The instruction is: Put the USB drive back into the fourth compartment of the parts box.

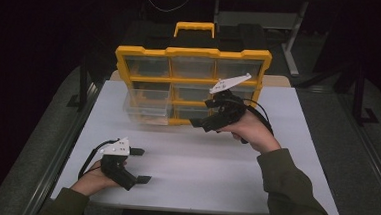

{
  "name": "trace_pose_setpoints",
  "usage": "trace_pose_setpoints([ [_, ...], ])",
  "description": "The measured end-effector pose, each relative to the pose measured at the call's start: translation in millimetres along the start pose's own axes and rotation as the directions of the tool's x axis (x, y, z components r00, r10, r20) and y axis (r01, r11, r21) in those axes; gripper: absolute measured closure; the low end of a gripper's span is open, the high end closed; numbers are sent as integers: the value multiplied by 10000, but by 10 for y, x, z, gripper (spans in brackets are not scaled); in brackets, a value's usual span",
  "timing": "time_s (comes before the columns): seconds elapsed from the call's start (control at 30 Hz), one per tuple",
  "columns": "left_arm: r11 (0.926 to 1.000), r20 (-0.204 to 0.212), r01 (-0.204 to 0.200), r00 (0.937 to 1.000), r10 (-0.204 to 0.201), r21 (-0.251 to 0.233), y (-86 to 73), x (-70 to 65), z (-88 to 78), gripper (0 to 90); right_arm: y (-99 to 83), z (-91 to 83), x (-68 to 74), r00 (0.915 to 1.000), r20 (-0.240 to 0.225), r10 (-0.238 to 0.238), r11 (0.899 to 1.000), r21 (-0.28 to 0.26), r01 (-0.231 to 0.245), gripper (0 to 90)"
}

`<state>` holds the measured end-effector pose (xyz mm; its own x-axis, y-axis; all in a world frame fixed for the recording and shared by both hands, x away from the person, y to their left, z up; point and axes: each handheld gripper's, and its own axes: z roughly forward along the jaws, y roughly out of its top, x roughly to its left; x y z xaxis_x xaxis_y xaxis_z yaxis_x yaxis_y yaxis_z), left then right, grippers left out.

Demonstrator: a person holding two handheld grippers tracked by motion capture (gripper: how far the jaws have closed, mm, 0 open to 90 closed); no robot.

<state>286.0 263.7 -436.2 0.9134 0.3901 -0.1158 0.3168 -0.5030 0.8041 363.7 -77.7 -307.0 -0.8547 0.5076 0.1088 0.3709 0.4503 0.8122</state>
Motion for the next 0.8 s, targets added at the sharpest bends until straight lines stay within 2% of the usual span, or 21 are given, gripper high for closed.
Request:
trace_pose_setpoints([
  [0.1, 10000, 4, -28, 10000, 28, 31, 0, 1, 0, 0, -75, -1, -5, 10000, 66, 41, 10000, 0, -41, 121],
  [0.13, 10000, 4, -30, 10000, 30, 31, 0, 0, 0, 0, -156, 3, -7, 10000, 87, 46, 10000, -32, -46, 93],
  [0.2, 10000, 15, -26, 10000, 26, 32, 0, -1, 2, 0, -156, 3, -7, 10000, 87, 46, 10000, -32, -46, 93],
  [0.23, 10000, 18, -24, 10000, 24, 36, 0, -2, 4, 0, -271, 18, -10, 9997, 216, 91, 10000, 18, -91, 64],
  [0.43, 10000, 20, -17, 10000, 16, 40, -1, -3, 6, 0, -424, 37, -18, 9992, 351, 203, 9998, 37, -204, 21],
  [0.47, 10000, 21, -6, 10000, 6, 31, -1, -4, 8, 0, -562, 42, -29, 9984, 503, 276, 9996, -42, -274, 18],
  [0.8, 10000, 17, -10, 10000, 10, 18, 0, -6, 4, 0, -991, 7, -31, 9946, 813, 641, 9973, -423, -608, 5],
])
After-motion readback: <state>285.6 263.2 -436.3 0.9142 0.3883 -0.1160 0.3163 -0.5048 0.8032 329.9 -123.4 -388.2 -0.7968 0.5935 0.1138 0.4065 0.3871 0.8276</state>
